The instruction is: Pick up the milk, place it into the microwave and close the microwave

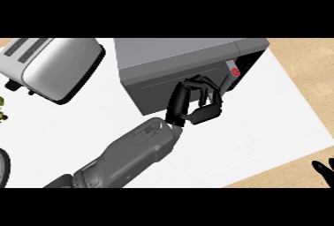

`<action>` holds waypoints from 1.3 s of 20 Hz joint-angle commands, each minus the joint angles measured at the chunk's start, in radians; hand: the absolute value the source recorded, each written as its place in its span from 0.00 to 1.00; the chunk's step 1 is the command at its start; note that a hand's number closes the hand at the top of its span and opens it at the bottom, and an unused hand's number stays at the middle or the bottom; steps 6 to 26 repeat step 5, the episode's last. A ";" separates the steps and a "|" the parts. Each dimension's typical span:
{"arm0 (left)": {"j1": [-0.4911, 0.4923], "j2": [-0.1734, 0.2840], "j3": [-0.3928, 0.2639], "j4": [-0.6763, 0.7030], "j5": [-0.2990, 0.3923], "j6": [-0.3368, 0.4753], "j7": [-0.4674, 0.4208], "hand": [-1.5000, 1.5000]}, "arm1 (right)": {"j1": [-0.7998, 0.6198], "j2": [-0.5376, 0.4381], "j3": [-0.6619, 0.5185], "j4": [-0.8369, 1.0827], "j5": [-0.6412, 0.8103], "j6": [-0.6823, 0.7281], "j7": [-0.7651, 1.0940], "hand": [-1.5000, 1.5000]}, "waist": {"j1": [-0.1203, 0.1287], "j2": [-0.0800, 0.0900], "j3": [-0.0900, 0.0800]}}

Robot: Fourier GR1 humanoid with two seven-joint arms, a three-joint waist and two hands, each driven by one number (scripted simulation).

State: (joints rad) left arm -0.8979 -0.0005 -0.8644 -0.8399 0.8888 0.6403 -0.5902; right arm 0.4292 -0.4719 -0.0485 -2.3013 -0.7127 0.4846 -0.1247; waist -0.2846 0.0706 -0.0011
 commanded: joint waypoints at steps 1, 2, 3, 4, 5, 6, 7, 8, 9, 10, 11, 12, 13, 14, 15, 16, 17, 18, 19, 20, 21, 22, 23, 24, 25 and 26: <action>-0.056 0.000 0.052 0.120 0.024 -0.017 0.003 1.00 | -0.009 -0.005 0.002 -0.016 -0.018 -0.007 0.010 0.00 | -0.001 0.024 -0.002; -0.072 0.000 0.057 0.108 0.038 -0.002 0.013 1.00 | -0.010 -0.008 0.007 -0.018 -0.018 -0.002 0.012 0.00 | -0.014 0.022 -0.001; -0.077 0.000 0.058 0.117 0.041 -0.002 0.020 1.00 | -0.003 -0.008 0.010 -0.015 -0.026 0.003 0.010 0.00 | -0.017 0.020 0.001; -0.063 0.000 0.050 0.116 0.041 -0.003 0.003 1.00 | -0.012 -0.010 0.007 -0.011 -0.019 0.007 0.006 0.00 | -0.017 0.023 0.000; -0.069 0.000 0.051 0.113 0.046 0.002 0.001 1.00 | -0.012 -0.011 0.012 -0.003 -0.021 0.010 0.008 0.00 | -0.016 0.024 0.001; -0.069 0.000 0.051 0.113 0.046 0.002 0.001 1.00 | -0.012 -0.011 0.012 -0.003 -0.021 0.010 0.008 0.00 | -0.016 0.024 0.001; -0.069 0.000 0.051 0.113 0.046 0.002 0.001 1.00 | -0.012 -0.011 0.012 -0.003 -0.021 0.010 0.008 0.00 | -0.016 0.024 0.001; -0.069 0.000 0.051 0.113 0.046 0.002 0.001 1.00 | -0.012 -0.011 0.012 -0.003 -0.021 0.010 0.008 0.00 | -0.016 0.024 0.001; -0.069 0.000 0.051 0.113 0.046 0.002 0.001 1.00 | -0.012 -0.011 0.012 -0.003 -0.021 0.010 0.008 0.00 | -0.016 0.024 0.001; -0.069 0.000 0.051 0.113 0.046 0.002 0.001 1.00 | -0.012 -0.011 0.012 -0.003 -0.021 0.010 0.008 0.00 | -0.016 0.024 0.001; -0.069 0.000 0.051 0.113 0.046 0.002 0.001 1.00 | -0.012 -0.011 0.012 -0.003 -0.021 0.010 0.008 0.00 | -0.016 0.024 0.001; -0.069 0.000 0.051 0.113 0.046 0.002 0.001 1.00 | -0.012 -0.011 0.012 -0.003 -0.021 0.010 0.008 0.00 | -0.016 0.024 0.001; -0.069 0.000 0.051 0.113 0.046 0.002 0.001 1.00 | -0.012 -0.011 0.012 -0.003 -0.021 0.010 0.008 0.00 | -0.016 0.024 0.001; -0.069 0.000 0.051 0.113 0.046 0.002 0.001 1.00 | -0.012 -0.011 0.012 -0.003 -0.021 0.010 0.008 0.00 | -0.016 0.024 0.001; -0.069 0.000 0.051 0.113 0.046 0.002 0.001 1.00 | -0.012 -0.011 0.012 -0.003 -0.021 0.010 0.008 0.00 | -0.016 0.024 0.001; -0.069 0.000 0.051 0.113 0.046 0.002 0.001 1.00 | -0.012 -0.011 0.012 -0.003 -0.021 0.010 0.008 0.00 | -0.016 0.024 0.001; -0.069 0.000 0.051 0.113 0.046 0.002 0.001 1.00 | -0.012 -0.011 0.012 -0.003 -0.021 0.010 0.008 0.00 | -0.016 0.024 0.001; -0.069 0.000 0.051 0.113 0.046 0.002 0.001 1.00 | -0.012 -0.011 0.012 -0.003 -0.021 0.010 0.008 0.00 | -0.016 0.024 0.001; -0.069 0.000 0.051 0.113 0.046 0.002 0.001 1.00 | -0.012 -0.011 0.012 -0.003 -0.021 0.010 0.008 0.00 | -0.016 0.024 0.001; -0.069 0.000 0.051 0.113 0.046 0.002 0.001 1.00 | -0.012 -0.011 0.012 -0.003 -0.021 0.010 0.008 0.00 | -0.016 0.024 0.001; -0.069 0.000 0.051 0.113 0.046 0.002 0.001 1.00 | -0.012 -0.011 0.012 -0.003 -0.021 0.010 0.008 0.00 | -0.016 0.024 0.001; -0.069 0.000 0.051 0.113 0.046 0.002 0.001 1.00 | -0.012 -0.011 0.012 -0.003 -0.021 0.010 0.008 0.00 | -0.016 0.024 0.001; -0.069 0.000 0.051 0.113 0.046 0.002 0.001 1.00 | -0.012 -0.011 0.012 -0.003 -0.021 0.010 0.008 0.00 | -0.016 0.024 0.001; -0.069 0.000 0.051 0.113 0.046 0.002 0.001 1.00 | -0.012 -0.011 0.012 -0.003 -0.021 0.010 0.008 0.00 | -0.016 0.024 0.001; -0.069 0.000 0.051 0.113 0.046 0.002 0.001 1.00 | -0.012 -0.011 0.012 -0.003 -0.021 0.010 0.008 0.00 | -0.016 0.024 0.001; -0.069 0.000 0.051 0.113 0.046 0.002 0.001 1.00 | -0.012 -0.011 0.012 -0.003 -0.021 0.010 0.008 0.00 | -0.016 0.024 0.001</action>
